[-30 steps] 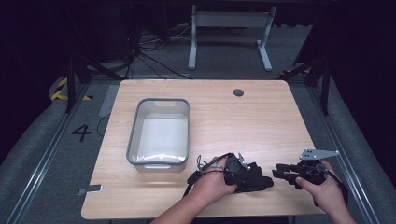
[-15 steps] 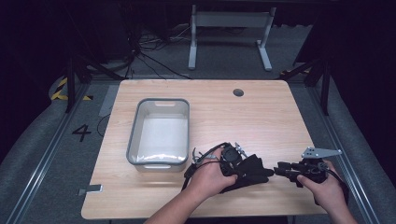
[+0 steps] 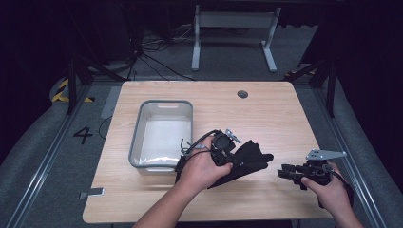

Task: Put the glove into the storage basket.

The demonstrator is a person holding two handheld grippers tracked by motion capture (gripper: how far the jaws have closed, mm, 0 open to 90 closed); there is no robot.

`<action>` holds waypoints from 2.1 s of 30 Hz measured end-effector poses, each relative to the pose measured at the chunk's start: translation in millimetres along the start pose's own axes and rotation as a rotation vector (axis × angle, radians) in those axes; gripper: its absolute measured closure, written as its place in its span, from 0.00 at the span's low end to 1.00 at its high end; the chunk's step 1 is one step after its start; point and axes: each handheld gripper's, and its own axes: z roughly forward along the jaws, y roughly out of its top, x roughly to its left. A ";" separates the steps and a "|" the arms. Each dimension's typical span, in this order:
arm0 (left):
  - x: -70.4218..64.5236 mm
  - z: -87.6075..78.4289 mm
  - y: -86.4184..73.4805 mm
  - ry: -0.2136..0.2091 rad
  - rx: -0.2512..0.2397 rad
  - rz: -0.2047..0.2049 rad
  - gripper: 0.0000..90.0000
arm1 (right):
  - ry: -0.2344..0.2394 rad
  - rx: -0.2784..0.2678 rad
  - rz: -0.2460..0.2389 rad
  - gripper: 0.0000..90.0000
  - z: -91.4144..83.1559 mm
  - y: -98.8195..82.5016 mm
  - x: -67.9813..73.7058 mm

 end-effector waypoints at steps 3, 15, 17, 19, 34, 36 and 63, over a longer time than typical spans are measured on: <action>6.1 -12.3 -0.1 0.021 -0.025 -0.015 0.75 | 0.003 0.002 -0.002 0.70 0.6 0.3 0.1; 35.4 -50.6 -12.5 0.061 -0.088 -0.093 0.75 | 0.003 0.004 0.006 0.69 2.3 0.1 -0.2; 40.8 -58.6 -15.3 0.070 -0.109 -0.115 0.75 | 0.007 0.006 0.005 0.69 2.7 0.0 0.0; 47.9 -67.4 -18.0 0.091 -0.126 -0.134 0.75 | 0.006 0.007 0.005 0.69 3.3 -0.2 0.1; 105.8 -99.4 -41.7 0.320 -0.171 -0.338 0.74 | 0.005 0.006 0.017 0.68 4.7 -1.8 0.3; 112.7 -100.5 -45.8 0.352 -0.178 -0.370 0.74 | 0.006 0.009 0.017 0.68 5.8 -1.8 0.9; 144.0 -70.5 -71.3 0.396 -0.148 -0.495 0.39 | -0.001 -0.001 0.000 0.65 9.2 2.0 -1.0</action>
